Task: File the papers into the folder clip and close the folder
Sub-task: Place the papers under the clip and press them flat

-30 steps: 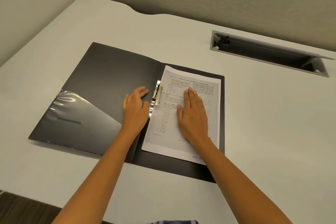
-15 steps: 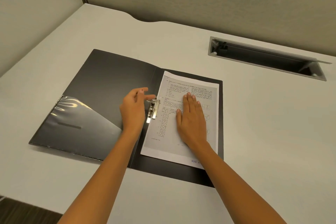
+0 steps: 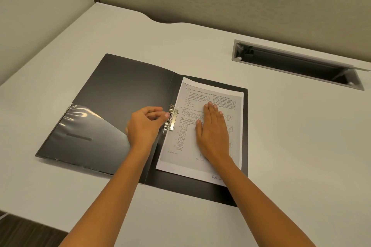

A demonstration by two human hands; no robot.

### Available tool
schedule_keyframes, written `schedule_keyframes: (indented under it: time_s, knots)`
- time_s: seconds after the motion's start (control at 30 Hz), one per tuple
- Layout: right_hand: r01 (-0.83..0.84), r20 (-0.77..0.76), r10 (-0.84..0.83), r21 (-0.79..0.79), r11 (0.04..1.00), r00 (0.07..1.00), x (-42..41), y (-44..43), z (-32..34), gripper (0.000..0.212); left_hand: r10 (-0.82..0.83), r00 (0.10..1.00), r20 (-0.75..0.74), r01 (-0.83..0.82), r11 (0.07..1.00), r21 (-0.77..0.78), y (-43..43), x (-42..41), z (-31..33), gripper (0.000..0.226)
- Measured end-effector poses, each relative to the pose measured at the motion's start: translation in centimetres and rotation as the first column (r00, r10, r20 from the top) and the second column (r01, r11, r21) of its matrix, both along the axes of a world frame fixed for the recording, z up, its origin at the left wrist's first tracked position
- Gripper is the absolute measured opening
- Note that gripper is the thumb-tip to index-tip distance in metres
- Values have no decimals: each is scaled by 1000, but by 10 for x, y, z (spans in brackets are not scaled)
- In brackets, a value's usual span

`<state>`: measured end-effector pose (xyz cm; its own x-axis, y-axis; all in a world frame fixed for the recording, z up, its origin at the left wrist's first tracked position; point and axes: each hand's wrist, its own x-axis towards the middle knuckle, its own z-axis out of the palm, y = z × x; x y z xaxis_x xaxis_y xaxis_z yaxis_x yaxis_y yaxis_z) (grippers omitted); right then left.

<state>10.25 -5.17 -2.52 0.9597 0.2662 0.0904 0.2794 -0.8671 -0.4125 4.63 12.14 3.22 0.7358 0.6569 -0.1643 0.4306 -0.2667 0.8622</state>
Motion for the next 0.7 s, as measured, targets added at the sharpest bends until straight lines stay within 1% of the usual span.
schedule_keyframes:
  time_s: [0.13,0.23,0.4,0.6,0.7]
  knots:
    - [6,5,-6,12,1000,1000,0,-1,0,61,-18,992,-126,27,998,65,8,-7,-12,40]
    - [8,3,-8,17,1000,1000,0,0,0,61,-58,981,-187,85,987,140,13,-8,-18,46]
    - [12,-7,-11,28,1000,1000,0,0,0,62,-86,978,-192,136,954,268,14,-8,-22,45]
    - [10,0,-10,33,999,1000,-1,0,1,62,-118,962,-247,194,931,308,17,-4,-21,47]
    - [13,2,-13,22,1000,1000,-1,1,0,62,-127,952,-277,228,900,372,14,-4,-23,46]
